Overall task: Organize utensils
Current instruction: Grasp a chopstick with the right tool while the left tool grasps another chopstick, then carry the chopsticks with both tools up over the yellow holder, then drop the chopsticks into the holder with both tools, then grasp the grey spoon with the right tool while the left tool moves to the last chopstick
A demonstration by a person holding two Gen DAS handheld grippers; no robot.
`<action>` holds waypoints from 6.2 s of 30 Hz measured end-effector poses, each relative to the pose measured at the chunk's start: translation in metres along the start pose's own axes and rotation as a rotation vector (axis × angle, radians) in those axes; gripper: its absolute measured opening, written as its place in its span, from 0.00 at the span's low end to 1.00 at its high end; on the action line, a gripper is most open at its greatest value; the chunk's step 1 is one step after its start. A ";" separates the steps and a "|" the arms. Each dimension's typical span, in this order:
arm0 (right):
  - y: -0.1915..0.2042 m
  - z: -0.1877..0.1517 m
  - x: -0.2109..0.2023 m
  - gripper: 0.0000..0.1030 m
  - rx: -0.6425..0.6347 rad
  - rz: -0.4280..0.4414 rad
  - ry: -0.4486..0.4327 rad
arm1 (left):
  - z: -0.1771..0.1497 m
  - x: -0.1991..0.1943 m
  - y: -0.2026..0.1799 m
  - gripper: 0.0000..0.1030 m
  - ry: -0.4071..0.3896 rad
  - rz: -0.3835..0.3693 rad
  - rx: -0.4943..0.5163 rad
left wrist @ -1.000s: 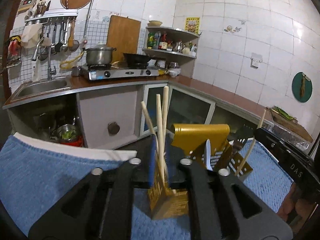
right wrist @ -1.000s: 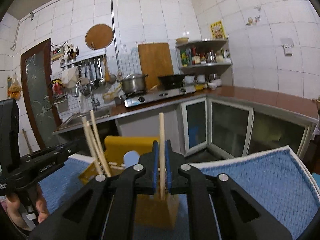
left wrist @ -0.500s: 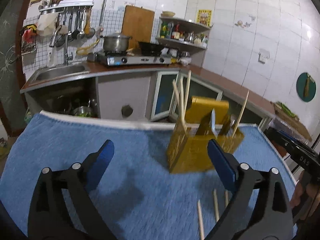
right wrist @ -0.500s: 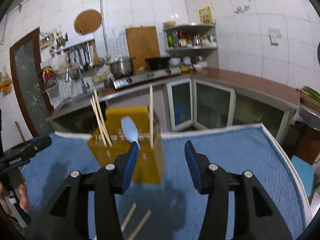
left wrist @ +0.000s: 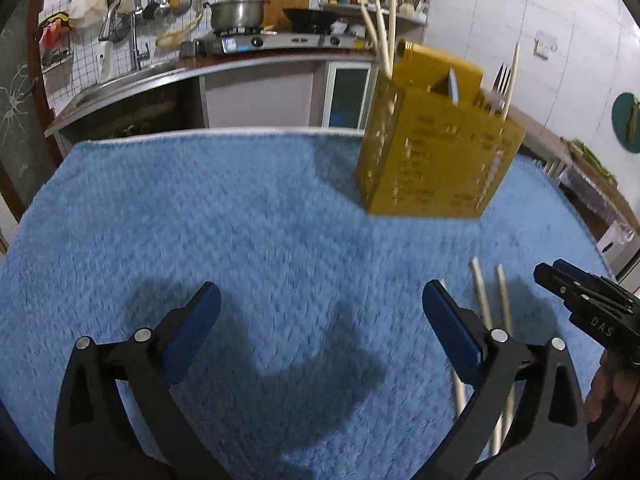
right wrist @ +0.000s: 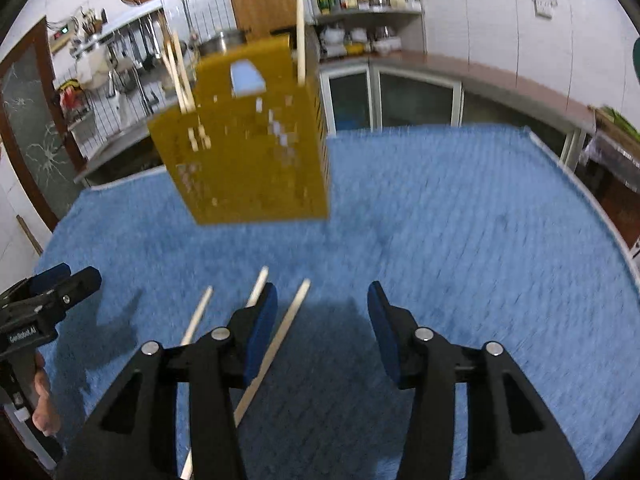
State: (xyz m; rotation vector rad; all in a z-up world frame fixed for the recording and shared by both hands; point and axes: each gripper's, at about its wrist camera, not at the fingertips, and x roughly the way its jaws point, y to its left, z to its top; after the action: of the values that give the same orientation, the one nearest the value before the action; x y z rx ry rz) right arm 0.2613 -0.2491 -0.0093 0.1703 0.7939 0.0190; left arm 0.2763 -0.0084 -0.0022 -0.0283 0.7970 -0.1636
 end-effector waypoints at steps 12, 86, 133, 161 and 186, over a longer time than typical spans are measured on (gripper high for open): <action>0.029 -0.011 0.038 0.14 -0.021 -0.033 0.131 | -0.012 0.009 -0.003 0.95 0.028 0.008 0.019; -0.023 0.111 -0.077 0.06 0.011 0.175 -0.526 | 0.120 -0.077 -0.051 0.04 -0.351 -0.158 0.042; 0.007 0.149 0.000 0.46 -0.115 0.060 -0.443 | 0.142 0.011 -0.033 0.49 -0.281 -0.055 -0.021; -0.074 -0.050 -0.098 0.68 -0.104 0.079 -0.166 | -0.049 -0.080 -0.007 0.95 -0.135 0.038 0.043; -0.054 -0.135 -0.120 0.68 -0.323 0.085 0.043 | -0.101 -0.089 0.012 0.95 -0.033 0.032 -0.011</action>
State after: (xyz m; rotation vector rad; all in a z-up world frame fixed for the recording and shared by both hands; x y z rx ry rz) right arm 0.0784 -0.2922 -0.0258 -0.1028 0.8148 0.2303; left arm 0.1441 0.0215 -0.0108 -0.0284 0.7650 -0.1285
